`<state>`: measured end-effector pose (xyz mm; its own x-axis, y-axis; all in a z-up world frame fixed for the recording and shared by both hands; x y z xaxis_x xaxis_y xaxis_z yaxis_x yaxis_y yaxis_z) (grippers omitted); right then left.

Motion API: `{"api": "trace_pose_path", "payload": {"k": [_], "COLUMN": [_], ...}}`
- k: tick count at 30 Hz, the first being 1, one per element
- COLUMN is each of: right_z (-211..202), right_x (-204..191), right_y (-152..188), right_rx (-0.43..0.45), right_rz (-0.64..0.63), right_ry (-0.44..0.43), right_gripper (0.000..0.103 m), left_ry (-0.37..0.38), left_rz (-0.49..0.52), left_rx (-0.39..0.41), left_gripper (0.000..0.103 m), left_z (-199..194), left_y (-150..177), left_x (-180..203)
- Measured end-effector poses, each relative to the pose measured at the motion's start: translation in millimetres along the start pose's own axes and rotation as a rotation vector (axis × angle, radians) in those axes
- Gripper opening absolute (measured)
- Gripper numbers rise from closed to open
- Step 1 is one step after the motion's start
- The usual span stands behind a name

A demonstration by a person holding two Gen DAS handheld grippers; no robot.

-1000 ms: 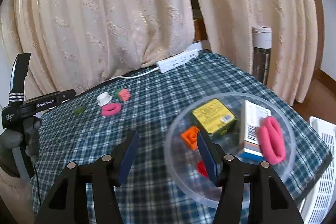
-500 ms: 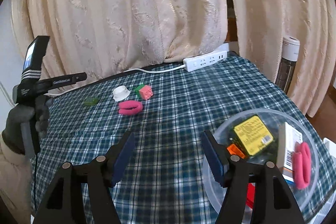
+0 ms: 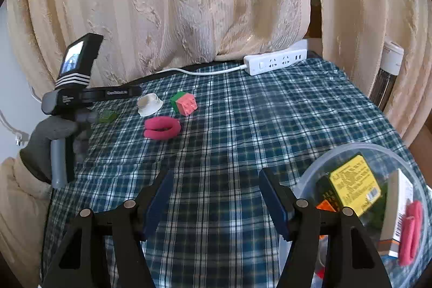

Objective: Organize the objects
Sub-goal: 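Grasp the white cup with the left tool while the right tool approaches the pink foam ring, then close the right tool on the pink foam ring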

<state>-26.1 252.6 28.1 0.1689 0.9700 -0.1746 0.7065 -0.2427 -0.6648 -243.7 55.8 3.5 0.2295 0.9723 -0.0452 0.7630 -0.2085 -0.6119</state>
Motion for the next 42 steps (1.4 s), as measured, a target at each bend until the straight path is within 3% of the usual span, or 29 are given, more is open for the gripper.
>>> {"api": "trace_pose_path", "payload": {"k": [10,13,16,18,27,33,42], "right_z": [27,34,42,47,74,102,135], "right_x": [-5,-11,-17,-21,-38,-50,-67], "right_y": [-6,-8,-11,-13,-24,-37,-61], "right_rx": [-0.043,-0.049,-0.058,-0.064,-0.083,-0.103,-0.101], "right_rz": [0.016,0.016,0.011,0.009,-0.001,0.017,0.020], "right_ry": [-0.020,-0.025,-0.030,-0.031,-0.045,-0.089,-0.111], "right_gripper": [0.069,0.069,0.069,0.069,0.069,0.069,0.069], "left_ry": [-0.002,0.006,0.021,0.030,0.074,0.048,0.040], "left_rz": [-0.030,-0.039,-0.044,-0.051,-0.103,-0.081,-0.105], "left_rx": [-0.050,-0.060,-0.073,-0.066,-0.031,0.030,0.021], "left_gripper": [0.067,0.063,0.052,0.052,0.052,0.052,0.052], "left_z": [38,45,51,52,38,15,11], "left_y": [2,2,3,3,3,2,1], "left_x": [-2,-3,-2,-3,-16,-20,-32]}}
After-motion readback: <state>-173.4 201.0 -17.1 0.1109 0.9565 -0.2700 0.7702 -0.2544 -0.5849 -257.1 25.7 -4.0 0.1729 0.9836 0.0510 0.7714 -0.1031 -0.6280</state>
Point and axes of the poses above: each gripper's, at about its wrist camera, not at the fingertips, and z roughly the way its jaws point, x to its right, y to its underside, the point moved 7 cm from there along z, roughly the way its jaws point, and after that the axes turned 3 degrees about -x, right-handed, at the moved point
